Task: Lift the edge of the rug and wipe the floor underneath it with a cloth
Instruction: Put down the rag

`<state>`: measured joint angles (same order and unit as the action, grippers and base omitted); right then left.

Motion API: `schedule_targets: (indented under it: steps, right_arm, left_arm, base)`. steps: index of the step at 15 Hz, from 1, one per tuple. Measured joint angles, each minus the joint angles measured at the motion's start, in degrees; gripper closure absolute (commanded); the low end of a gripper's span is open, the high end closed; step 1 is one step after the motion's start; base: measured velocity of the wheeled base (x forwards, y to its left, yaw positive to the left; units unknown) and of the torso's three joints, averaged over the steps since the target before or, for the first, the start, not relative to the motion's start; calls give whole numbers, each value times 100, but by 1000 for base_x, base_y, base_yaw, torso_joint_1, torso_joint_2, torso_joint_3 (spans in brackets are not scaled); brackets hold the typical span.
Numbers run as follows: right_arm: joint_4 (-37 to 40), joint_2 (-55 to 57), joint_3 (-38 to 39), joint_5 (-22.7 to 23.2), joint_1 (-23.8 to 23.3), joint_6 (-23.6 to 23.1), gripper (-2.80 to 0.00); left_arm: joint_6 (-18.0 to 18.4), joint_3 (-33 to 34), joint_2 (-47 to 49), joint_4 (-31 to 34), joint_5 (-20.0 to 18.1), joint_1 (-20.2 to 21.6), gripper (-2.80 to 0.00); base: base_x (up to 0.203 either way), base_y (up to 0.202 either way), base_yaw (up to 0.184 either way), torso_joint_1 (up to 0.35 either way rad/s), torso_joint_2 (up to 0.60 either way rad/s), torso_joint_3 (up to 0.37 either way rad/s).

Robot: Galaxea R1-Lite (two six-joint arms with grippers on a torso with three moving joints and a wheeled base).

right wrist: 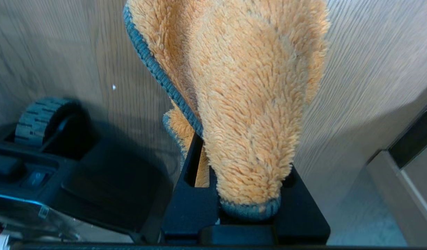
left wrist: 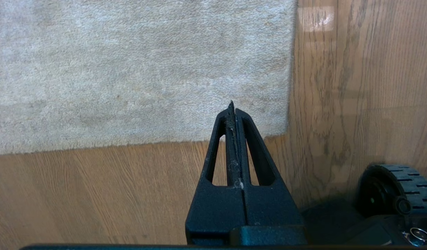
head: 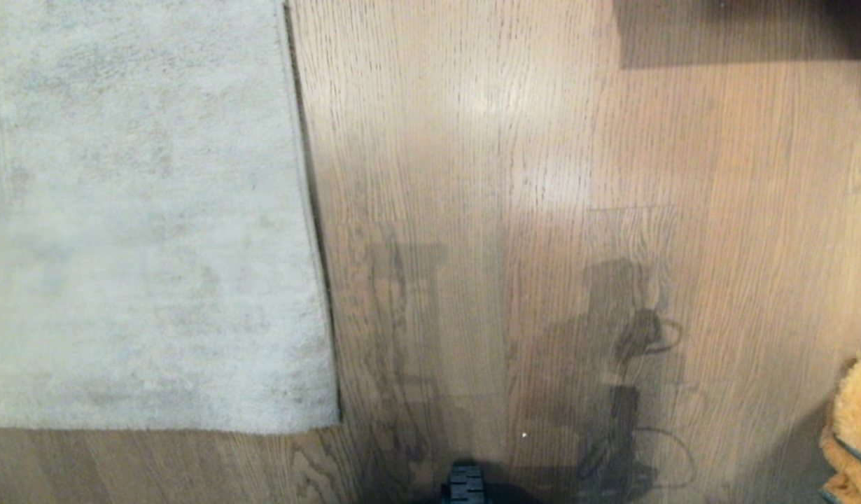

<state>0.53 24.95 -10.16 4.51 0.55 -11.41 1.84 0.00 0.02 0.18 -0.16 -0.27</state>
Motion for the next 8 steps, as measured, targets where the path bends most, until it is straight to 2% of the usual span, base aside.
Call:
schedule_targets:
  steps: [4, 8]
  right_arm:
    - [-397, 801, -81, 11, -4, 12, 0]
    - [-1839, 1971, -92, 17, -4, 86, 0]
  left_arm:
    - [2, 0, 0, 0, -2, 0, 0]
    - [0, 0, 0, -2, -2, 0, 0]
  base:
    - [0, 0, 0, 0, 0, 0]
    - [0, 0, 0, 0, 0, 0]
